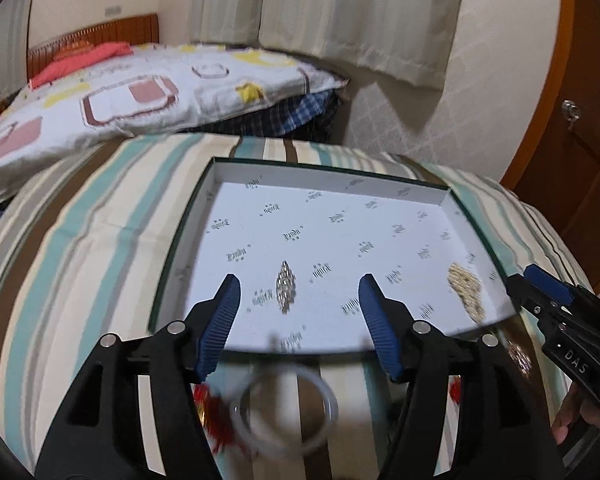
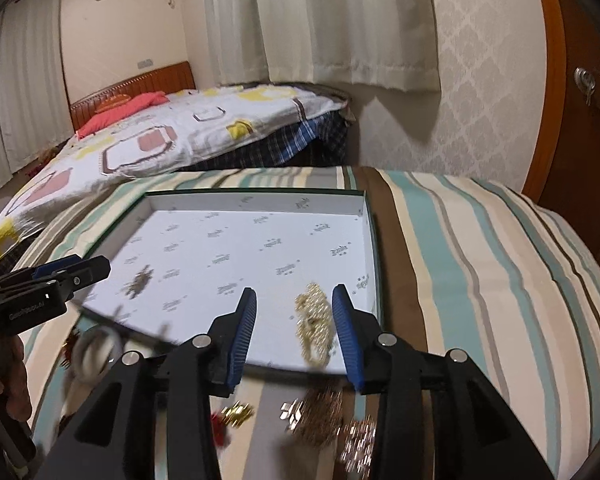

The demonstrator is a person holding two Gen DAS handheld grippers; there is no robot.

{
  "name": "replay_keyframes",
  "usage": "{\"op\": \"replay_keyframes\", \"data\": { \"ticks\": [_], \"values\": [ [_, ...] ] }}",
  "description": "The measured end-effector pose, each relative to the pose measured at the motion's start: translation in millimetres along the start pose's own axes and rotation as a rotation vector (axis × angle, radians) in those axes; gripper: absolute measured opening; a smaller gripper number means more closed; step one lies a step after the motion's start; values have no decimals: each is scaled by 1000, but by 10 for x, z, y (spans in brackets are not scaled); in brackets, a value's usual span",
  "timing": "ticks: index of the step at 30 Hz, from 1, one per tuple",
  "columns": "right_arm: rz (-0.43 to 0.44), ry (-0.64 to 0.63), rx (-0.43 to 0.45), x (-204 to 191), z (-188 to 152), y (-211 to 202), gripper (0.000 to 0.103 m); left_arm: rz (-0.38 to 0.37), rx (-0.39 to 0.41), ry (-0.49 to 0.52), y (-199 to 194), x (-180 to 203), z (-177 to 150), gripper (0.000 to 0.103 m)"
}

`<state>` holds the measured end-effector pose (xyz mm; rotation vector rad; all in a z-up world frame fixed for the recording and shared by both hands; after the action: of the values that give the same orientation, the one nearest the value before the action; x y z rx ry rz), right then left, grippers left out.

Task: Organize jewelry
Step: 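Open both tools to drop the brooch and pearl necklace in the box, then grasp the dark red bead bracelet with the left tool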

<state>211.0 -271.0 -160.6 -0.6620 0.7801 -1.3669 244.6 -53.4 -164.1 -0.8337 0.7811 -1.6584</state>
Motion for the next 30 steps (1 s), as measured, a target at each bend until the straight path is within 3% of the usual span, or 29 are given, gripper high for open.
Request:
{"op": "replay_keyframes", "data": {
  "ticks": [12,22,30],
  "values": [
    [6,-18,32,-200,-651,-375,40,11,29,1,-455,1,-793,63],
    [24,-25,13,-266,-1023,-414,40,9,-29,5,-358,16,-1254,63],
    [32,-14,5,-263,-1133,-412,40,28,-60,33,-202,100,-1352,63]
  ]
}}
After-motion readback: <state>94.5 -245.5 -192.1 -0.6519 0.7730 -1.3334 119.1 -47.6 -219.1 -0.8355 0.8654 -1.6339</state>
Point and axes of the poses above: each gripper's, at about its wrist camera, not at the fingertips, and y roughly the way its jaws point, x to its right, z to its top, the point moved 4 cm from there along y, roughly the way its jaws point, and after that the axes turned 15 degrees about -x, right-handed, at the moved point
